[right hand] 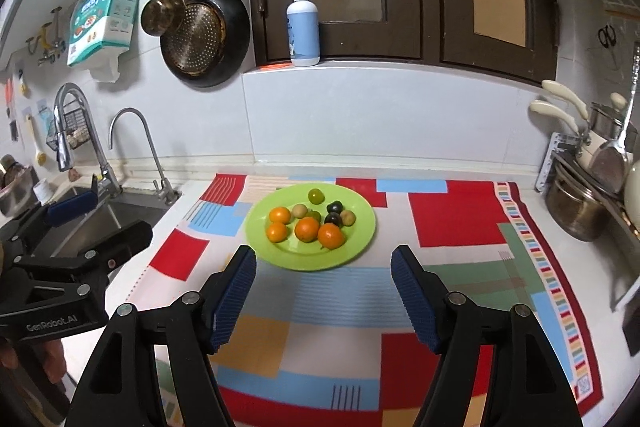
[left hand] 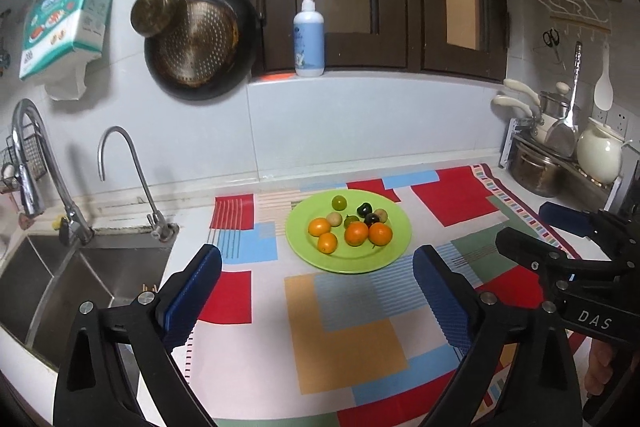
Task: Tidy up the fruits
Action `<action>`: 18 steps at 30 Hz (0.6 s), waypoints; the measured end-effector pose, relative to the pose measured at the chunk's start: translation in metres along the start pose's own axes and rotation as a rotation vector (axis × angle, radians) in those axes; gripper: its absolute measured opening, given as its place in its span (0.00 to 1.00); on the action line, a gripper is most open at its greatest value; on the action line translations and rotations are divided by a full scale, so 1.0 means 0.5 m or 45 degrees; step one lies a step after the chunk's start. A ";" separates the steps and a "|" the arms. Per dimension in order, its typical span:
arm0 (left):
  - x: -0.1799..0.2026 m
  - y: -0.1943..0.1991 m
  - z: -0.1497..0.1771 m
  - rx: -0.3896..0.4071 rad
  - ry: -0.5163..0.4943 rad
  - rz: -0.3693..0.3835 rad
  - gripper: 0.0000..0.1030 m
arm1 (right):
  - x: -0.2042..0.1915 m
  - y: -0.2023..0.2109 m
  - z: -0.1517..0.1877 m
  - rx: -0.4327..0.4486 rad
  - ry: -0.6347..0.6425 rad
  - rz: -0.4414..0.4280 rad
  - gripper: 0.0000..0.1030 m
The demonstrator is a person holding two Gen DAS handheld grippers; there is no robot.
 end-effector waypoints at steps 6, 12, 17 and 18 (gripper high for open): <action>0.006 0.049 0.000 0.046 -0.024 -0.043 0.98 | 0.004 0.040 0.012 0.011 0.008 0.005 0.73; 0.012 0.073 0.011 0.045 -0.033 -0.049 1.00 | 0.002 0.066 0.033 0.002 0.014 -0.001 0.73; 0.014 0.083 0.025 0.031 -0.027 -0.053 1.00 | 0.003 0.080 0.044 0.001 0.007 0.002 0.73; 0.015 0.085 0.028 0.029 -0.021 -0.049 1.00 | 0.003 0.081 0.045 0.001 0.006 0.001 0.73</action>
Point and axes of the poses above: each gripper's, at about its wrist camera, not at the fingertips, and y roughly against the way its jaws point, x to its right, z to its underside, the point moved 9 cm from there along -y, roughly the way its jaws point, and after that the axes turned 10 degrees about -y, right-handed, at the moved point
